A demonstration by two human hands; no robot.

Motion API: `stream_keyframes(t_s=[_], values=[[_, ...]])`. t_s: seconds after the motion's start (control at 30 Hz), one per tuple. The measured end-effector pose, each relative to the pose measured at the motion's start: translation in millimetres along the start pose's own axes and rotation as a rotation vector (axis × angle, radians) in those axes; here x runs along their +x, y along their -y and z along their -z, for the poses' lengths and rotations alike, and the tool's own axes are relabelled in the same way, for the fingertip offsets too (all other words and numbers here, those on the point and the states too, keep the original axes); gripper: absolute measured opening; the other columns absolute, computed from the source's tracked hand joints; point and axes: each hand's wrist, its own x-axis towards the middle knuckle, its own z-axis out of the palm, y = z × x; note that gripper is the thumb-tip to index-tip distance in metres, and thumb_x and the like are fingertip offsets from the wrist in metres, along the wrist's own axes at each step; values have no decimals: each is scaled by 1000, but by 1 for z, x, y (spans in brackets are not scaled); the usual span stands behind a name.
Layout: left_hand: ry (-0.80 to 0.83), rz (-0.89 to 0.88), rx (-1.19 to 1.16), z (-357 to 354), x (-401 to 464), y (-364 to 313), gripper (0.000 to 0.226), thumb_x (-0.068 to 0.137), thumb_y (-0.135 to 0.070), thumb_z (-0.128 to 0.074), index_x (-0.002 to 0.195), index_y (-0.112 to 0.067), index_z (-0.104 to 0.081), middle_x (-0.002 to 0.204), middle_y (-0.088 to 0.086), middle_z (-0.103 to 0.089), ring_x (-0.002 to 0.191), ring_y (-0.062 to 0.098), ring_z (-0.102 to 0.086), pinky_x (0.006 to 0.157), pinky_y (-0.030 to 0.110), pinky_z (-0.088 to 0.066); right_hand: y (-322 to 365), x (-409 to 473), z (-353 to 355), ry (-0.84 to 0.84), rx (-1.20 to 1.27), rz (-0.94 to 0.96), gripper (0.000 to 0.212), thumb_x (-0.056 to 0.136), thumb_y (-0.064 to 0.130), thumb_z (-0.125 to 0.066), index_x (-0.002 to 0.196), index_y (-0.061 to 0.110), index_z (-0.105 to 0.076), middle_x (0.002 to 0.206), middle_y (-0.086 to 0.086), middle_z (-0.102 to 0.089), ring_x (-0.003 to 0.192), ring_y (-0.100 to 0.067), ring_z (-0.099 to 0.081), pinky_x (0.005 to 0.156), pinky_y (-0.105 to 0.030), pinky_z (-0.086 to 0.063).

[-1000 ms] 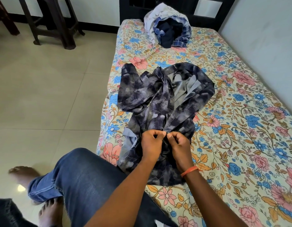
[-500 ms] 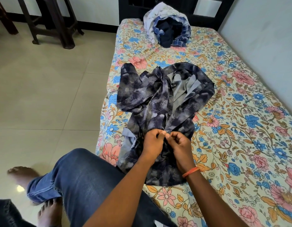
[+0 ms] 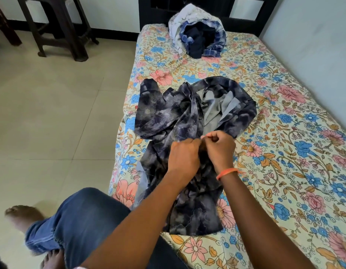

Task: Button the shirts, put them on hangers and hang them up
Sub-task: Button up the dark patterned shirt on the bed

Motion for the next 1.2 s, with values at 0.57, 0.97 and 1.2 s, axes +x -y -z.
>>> stream_keyframes(t_s=[0.57,0.97,1.2], values=[[134,304,-116,-43,50,11,23,93,-21,-56,74,-10,-64,83,5,-64,75,27,-66,67,36,-55,-43,-4,-18,-67,31,-253,7,80,7,-70,77,11,-74,73,-3,-70,63,-10,-58,61,-22,-42],[93,258,-504,-63,-15,11,18,97,-15,-46,92,-21,-62,100,-3,-62,100,16,-53,88,38,-36,-53,-64,-9,-116,229,-184,20,86,5,-71,104,13,-75,94,2,-74,89,-8,-67,80,-16,-51],[126,264,-623,-53,-28,12,17,95,-15,-49,84,-23,-58,96,-3,-61,96,12,-53,86,33,-35,-43,-84,-2,-165,297,-180,33,82,1,-74,109,17,-67,87,4,-72,76,-1,-66,69,-16,-53]])
